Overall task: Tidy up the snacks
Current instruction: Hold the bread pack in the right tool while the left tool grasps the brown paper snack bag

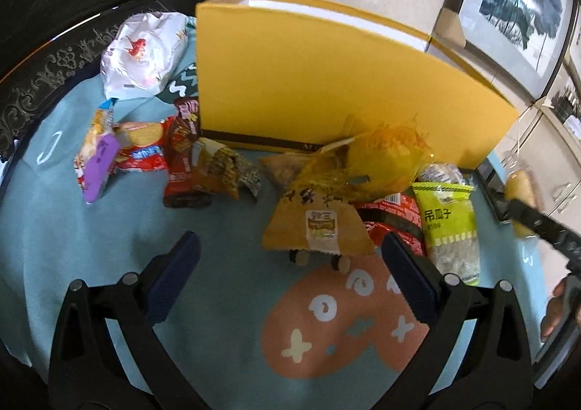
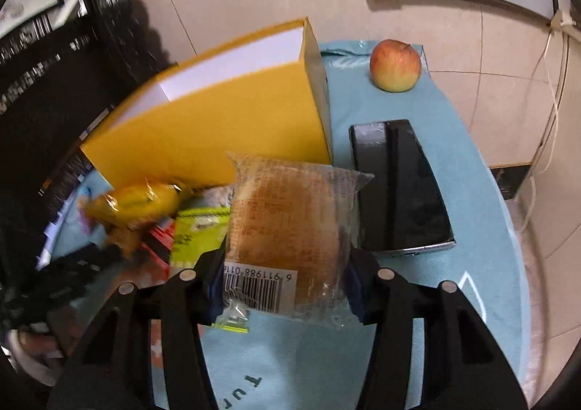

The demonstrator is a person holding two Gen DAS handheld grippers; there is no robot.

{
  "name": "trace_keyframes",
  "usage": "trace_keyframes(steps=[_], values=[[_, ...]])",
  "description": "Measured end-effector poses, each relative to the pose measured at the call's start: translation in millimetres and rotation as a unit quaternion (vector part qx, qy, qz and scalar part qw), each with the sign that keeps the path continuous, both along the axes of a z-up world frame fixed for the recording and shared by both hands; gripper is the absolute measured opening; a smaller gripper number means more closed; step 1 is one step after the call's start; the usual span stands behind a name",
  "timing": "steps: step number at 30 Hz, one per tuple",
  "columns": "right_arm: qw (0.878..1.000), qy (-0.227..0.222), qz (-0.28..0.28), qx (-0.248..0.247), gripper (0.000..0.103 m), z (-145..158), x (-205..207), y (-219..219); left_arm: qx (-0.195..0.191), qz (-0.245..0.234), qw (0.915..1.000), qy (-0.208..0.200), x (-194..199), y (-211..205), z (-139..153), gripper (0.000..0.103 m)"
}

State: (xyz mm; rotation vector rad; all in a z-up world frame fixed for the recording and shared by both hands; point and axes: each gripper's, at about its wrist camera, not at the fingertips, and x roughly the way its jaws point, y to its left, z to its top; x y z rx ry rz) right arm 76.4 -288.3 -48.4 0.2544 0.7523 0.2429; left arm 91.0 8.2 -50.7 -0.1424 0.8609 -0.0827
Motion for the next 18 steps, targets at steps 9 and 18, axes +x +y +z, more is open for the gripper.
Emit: trace_keyframes(steps=[9, 18], values=[[0.999, 0.002, 0.026, 0.018, 0.053, -10.7, 9.4, 10.1, 0.003, 0.018, 0.9996, 0.022, 34.4, -7.4, -16.2, 0.101], [0.999, -0.002, 0.033, 0.009, 0.053, -12.6, 8.5, 13.6, -0.005, 0.006, 0.9999, 0.009, 26.1, 3.0, -10.6, 0.046]])
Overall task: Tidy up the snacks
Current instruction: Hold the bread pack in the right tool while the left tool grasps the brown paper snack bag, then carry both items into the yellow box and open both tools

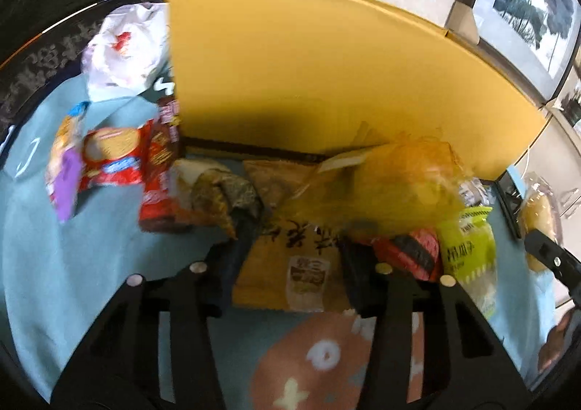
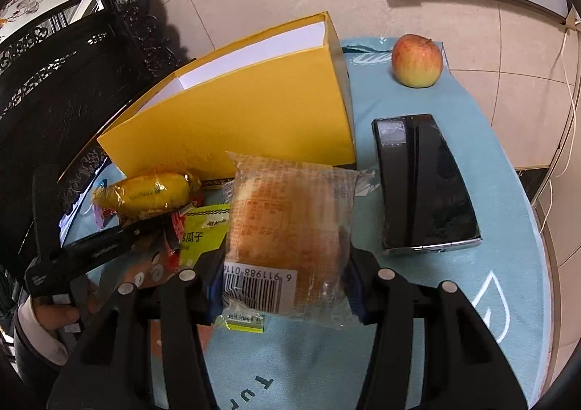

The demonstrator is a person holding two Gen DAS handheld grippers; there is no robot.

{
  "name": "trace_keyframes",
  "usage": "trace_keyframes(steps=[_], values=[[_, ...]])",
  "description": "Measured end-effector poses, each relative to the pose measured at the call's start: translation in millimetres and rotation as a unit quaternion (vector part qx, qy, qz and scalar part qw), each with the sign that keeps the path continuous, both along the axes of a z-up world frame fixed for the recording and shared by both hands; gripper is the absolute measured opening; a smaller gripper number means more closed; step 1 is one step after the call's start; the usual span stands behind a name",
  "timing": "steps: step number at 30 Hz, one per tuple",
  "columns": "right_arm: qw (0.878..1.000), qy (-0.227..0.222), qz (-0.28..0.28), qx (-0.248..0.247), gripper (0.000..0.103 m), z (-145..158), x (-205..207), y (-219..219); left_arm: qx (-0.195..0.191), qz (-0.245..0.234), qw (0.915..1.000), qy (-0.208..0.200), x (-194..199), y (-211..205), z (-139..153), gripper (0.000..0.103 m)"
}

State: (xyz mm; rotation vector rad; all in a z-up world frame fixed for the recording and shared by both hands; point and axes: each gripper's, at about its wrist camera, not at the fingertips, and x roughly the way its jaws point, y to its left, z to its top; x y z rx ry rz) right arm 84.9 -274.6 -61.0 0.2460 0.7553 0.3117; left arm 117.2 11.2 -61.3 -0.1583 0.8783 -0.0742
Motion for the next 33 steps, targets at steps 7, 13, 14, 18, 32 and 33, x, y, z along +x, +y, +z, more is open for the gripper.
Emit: trace_keyframes(steps=[7, 13, 14, 18, 32, 33], values=[[1.0, -0.011, 0.003, 0.009, 0.054, 2.7, -3.5, -2.5, -0.016, -0.02, 0.9993, -0.026, -42.6, 16.1, 20.8, 0.036], [1.0, -0.009, 0.011, 0.006, 0.054, 1.8, -3.5, 3.4, -0.015, -0.026, 0.9994, -0.015, -52.9, 18.9, 22.3, 0.034], [1.0, -0.011, 0.011, 0.005, 0.054, 1.8, -4.4, 3.9, -0.015, -0.028, 0.9995, -0.006, -48.9, 16.7, 18.7, 0.034], [1.0, -0.014, 0.014, 0.007, 0.054, 1.5, -6.3, 3.7, -0.02, -0.021, 0.9994, 0.019, -45.5, 12.0, 5.5, 0.064], [1.0, -0.016, 0.025, 0.001, 0.054, 2.9, -6.6, 6.4, 0.065, -0.014, 0.9978, 0.001, -55.8, -2.9, 2.3, 0.038], [1.0, -0.019, 0.024, 0.003, 0.054, 4.3, -7.6, 5.9, 0.065, -0.016, 0.9977, -0.006, -59.6, -1.4, 7.7, 0.038]])
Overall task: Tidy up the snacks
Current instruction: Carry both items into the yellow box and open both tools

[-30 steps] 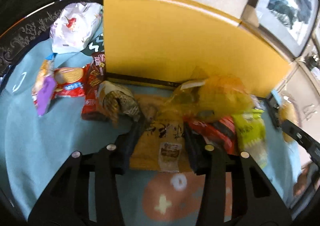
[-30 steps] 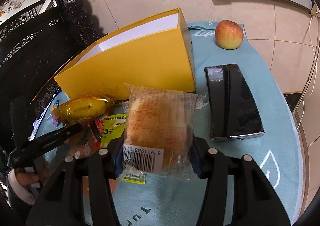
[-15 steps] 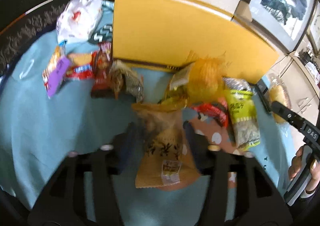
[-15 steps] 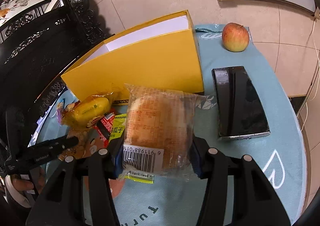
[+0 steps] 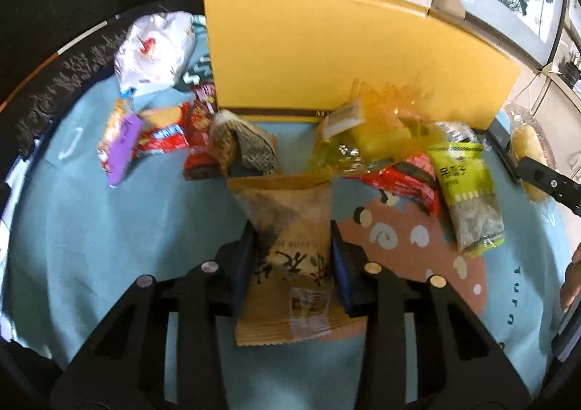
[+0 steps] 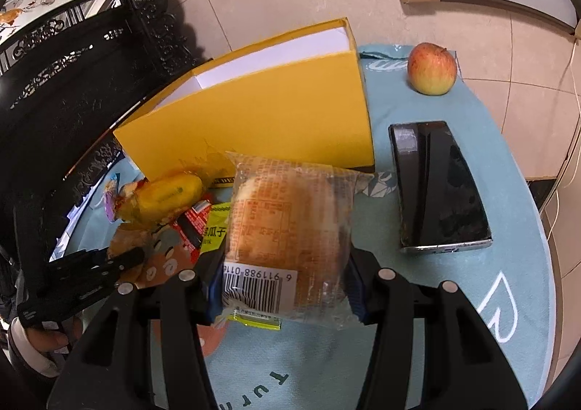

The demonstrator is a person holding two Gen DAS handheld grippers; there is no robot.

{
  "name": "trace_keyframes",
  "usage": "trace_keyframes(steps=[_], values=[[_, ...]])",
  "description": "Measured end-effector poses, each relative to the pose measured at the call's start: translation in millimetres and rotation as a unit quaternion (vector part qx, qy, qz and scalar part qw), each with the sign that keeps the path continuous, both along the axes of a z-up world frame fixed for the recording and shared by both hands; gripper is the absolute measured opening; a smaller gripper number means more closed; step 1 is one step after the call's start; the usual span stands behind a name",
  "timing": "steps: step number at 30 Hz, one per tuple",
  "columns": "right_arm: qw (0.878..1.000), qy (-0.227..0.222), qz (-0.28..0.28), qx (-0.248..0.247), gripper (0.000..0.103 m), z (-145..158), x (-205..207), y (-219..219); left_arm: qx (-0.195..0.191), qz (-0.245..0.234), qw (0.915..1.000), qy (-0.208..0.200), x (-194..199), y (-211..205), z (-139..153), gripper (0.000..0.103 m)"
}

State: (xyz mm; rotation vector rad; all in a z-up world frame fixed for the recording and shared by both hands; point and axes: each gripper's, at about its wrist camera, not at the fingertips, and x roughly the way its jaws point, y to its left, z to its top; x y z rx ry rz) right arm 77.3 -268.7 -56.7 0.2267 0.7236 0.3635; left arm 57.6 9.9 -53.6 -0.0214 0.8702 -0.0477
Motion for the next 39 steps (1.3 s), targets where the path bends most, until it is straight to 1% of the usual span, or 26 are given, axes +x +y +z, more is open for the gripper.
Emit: trace_keyframes(steps=[3, 7, 9, 14, 17, 18, 21, 23, 27, 30, 31, 32, 33, 34, 35, 36, 37, 39], values=[[1.0, -0.014, 0.0, 0.006, 0.054, 8.8, -6.2, -0.9, -0.001, -0.002, 0.9997, -0.024, -12.7, 6.6, 20.6, 0.038], [0.998, -0.044, 0.011, 0.034, 0.053, 30.1, -21.4, -1.8, -0.012, -0.007, 0.9981, -0.06, -26.6, 15.4, 52.9, 0.038], [0.997, -0.057, 0.014, 0.039, 0.053, 41.9, -27.5, -0.9, -0.017, -0.009, 0.9966, -0.08, -28.8, 16.1, 70.3, 0.038], [0.993, -0.11, 0.021, 0.031, 0.054, 85.2, -37.9, 5.5, -0.038, -0.024, 0.9921, -0.117, -15.1, 9.7, 108.5, 0.038], [0.991, -0.134, 0.015, 0.022, 0.054, 106.7, -31.5, 8.0, -0.053, -0.035, 0.9884, -0.138, 3.4, 1.1, 133.4, 0.039], [0.99, -0.136, 0.012, 0.018, 0.054, 111.1, -26.3, 8.7, -0.059, -0.037, 0.9866, -0.147, 15.0, -3.4, 143.8, 0.039], [0.991, -0.135, 0.004, 0.007, 0.054, 120.1, -3.0, 13.0, -0.072, -0.041, 0.9842, -0.157, 43.5, -11.8, 158.5, 0.039], [0.992, -0.129, -0.001, 0.0, 0.054, 122.6, 17.0, 16.9, -0.073, -0.04, 0.9838, -0.159, 60.9, -16.2, 163.5, 0.039], [0.994, -0.108, -0.013, -0.011, 0.054, 120.8, 64.6, 27.8, -0.071, -0.027, 0.9872, -0.14, 112.8, -25.8, 158.4, 0.039], [0.996, -0.084, -0.025, -0.02, 0.055, 110.9, 106.4, 37.6, -0.069, -0.011, 0.9898, -0.124, 150.8, -30.3, 147.7, 0.039], [0.996, -0.076, -0.03, -0.02, 0.062, 107.1, 115.3, 40.1, -0.071, -0.008, 0.9907, -0.116, 162.7, -32.2, 142.0, 0.05], [0.997, -0.066, -0.038, -0.014, 0.069, 101.9, 124.9, 40.5, -0.074, -0.001, 0.991, -0.112, 169.6, -33.1, 137.7, 0.087], [0.997, -0.054, -0.056, -0.001, 0.079, 95.1, 131.8, 36.5, -0.07, 0.013, 0.9909, -0.114, 171.1, -32.4, 134.7, 0.101], [0.996, -0.047, -0.072, 0.012, 0.083, 91.4, 134.8, 31.2, -0.067, 0.027, 0.9896, -0.124, 169.2, -31.5, 133.7, 0.101], [0.996, -0.041, -0.08, 0.028, 0.085, 88.7, 135.4, 25.6, -0.067, 0.031, 0.9881, -0.135, 165.6, -30.7, 132.8, 0.101], [0.995, -0.044, -0.076, 0.047, 0.088, 86.8, 132.8, 19.6, -0.073, 0.025, 0.9871, -0.14, 162.1, -29.3, 131.3, 0.101], [0.995, -0.048, -0.073, 0.051, 0.088, 87.1, 129.6, 16.8, -0.075, 0.021, 0.9874, -0.137, 160.2, -27.8, 129.8, 0.101], [0.995, -0.056, -0.072, 0.04, 0.088, 88.9, 121.2, 14.3, -0.072, 0.022, 0.9886, -0.13, 156.6, -26.4, 127.6, 0.101]])
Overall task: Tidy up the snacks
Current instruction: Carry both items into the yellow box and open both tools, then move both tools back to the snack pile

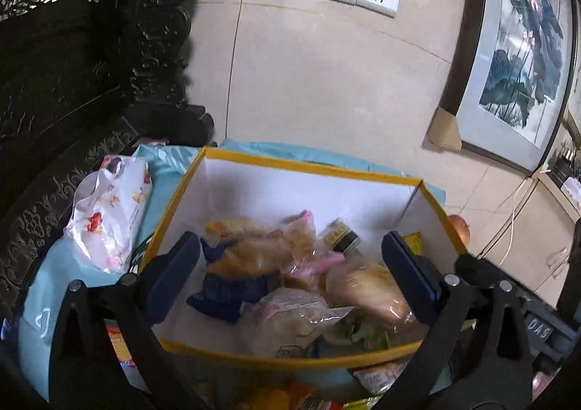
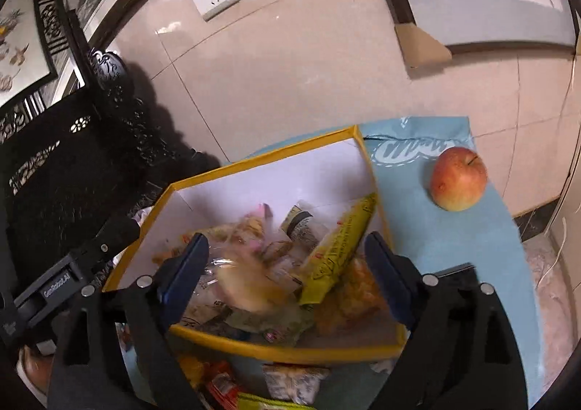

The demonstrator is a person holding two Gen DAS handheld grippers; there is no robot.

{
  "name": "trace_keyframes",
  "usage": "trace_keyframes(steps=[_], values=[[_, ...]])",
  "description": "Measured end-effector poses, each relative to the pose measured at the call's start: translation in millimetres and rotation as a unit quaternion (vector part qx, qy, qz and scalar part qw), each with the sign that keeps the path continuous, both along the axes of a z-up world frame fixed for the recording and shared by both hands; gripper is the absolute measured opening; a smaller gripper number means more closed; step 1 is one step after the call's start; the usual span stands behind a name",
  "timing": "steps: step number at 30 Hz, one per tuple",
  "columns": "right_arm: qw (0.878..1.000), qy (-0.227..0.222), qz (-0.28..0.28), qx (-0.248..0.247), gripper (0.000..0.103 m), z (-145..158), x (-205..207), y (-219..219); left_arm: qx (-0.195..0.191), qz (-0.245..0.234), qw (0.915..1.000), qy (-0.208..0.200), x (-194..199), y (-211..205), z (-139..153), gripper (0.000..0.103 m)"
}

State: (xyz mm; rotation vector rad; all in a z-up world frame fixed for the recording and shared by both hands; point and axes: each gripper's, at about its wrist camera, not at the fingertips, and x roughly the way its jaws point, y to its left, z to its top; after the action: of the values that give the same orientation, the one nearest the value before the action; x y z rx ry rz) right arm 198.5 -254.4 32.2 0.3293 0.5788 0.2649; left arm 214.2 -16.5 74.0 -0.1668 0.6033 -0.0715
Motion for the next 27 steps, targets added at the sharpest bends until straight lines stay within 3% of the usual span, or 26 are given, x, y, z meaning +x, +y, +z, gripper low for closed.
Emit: trace_keyframes(steps=[14, 27], values=[[0.999, -0.02, 0.001, -0.044, 0.098, 4.4, -70.8, 4.5, 0.019, -0.011, 0.9996, 0.019, -60.2, 4.2, -5.9, 0.101], [0.999, 0.028, 0.017, -0.033, 0.098, -39.1, -113.7, 10.4, 0.043, -0.022, 0.9949, 0.088, -99.5, 13.6, -67.8, 0.101]])
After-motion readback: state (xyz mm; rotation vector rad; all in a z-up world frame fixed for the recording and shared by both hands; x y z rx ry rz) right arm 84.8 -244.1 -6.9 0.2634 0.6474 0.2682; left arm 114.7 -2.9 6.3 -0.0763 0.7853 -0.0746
